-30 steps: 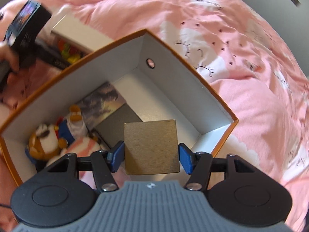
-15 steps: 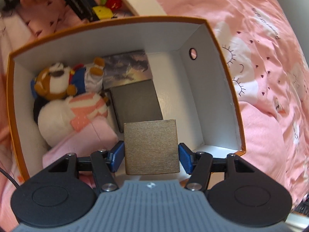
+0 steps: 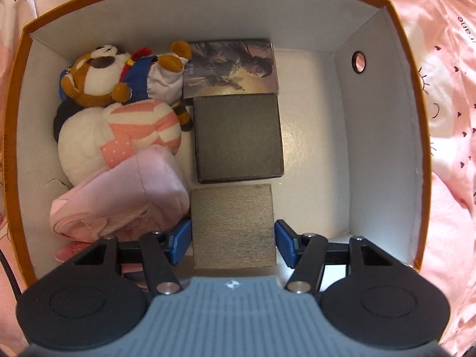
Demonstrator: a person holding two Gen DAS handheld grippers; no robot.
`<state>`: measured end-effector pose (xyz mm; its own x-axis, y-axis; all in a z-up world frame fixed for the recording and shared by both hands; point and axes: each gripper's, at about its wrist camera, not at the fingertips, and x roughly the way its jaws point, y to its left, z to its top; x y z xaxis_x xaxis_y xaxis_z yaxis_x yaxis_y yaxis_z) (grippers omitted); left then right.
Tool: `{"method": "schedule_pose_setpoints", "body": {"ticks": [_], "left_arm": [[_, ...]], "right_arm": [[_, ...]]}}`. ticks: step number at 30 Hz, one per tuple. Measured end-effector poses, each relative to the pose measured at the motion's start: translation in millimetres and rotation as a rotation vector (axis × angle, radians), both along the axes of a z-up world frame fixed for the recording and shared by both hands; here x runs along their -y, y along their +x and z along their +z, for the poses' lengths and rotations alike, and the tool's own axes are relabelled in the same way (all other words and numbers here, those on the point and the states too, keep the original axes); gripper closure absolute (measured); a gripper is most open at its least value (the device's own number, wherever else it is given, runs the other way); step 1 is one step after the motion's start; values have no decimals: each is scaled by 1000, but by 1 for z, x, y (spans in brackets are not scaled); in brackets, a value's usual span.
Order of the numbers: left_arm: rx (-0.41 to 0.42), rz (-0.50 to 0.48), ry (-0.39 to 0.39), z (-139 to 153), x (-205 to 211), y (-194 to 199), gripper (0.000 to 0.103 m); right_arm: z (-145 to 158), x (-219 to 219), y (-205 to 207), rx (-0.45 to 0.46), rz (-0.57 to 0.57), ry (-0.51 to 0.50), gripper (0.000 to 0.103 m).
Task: Organize objects
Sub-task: 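Lower the brown box into the orange box while the left tool grasps the tape measure, then lower the yellow tape measure into the orange box with the left tool and release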
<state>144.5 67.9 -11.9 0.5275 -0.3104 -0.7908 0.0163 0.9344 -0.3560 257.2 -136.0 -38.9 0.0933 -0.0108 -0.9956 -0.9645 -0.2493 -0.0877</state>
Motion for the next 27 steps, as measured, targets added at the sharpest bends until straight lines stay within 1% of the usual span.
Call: {"method": "schedule_pose_setpoints", "body": {"ticks": [5, 10, 11, 16, 19, 21, 23, 25, 26, 27], "left_arm": [[63, -63, -6, 19, 17, 9, 42], [107, -151, 4, 32, 41, 21, 42], [111, -169, 7, 34, 46, 23, 42], [115, -278, 28, 34, 74, 38, 42], [108, -340, 43, 30, 92, 51, 42], [105, -372, 53, 27, 104, 61, 42], [92, -385, 56, 25, 117, 72, 42], [70, -375, 55, 21, 128, 85, 42], [55, -365, 51, 18, 134, 91, 42], [41, -353, 43, 14, 139, 98, 42]], "right_arm": [[-11, 1, 7, -30, -7, -22, 41], [-14, 3, 7, -36, -11, -12, 40], [-12, 4, 8, -29, -16, -8, 36], [14, 11, 11, -15, -59, 61, 35], [41, 23, 9, 36, -92, 158, 36], [61, 37, 17, 81, -164, 254, 36], [77, 46, 22, 135, -266, 329, 37], [87, 55, 29, 214, -396, 373, 38], [89, 58, 34, 258, -469, 384, 43], [87, 59, 36, 291, -529, 394, 45]]}}
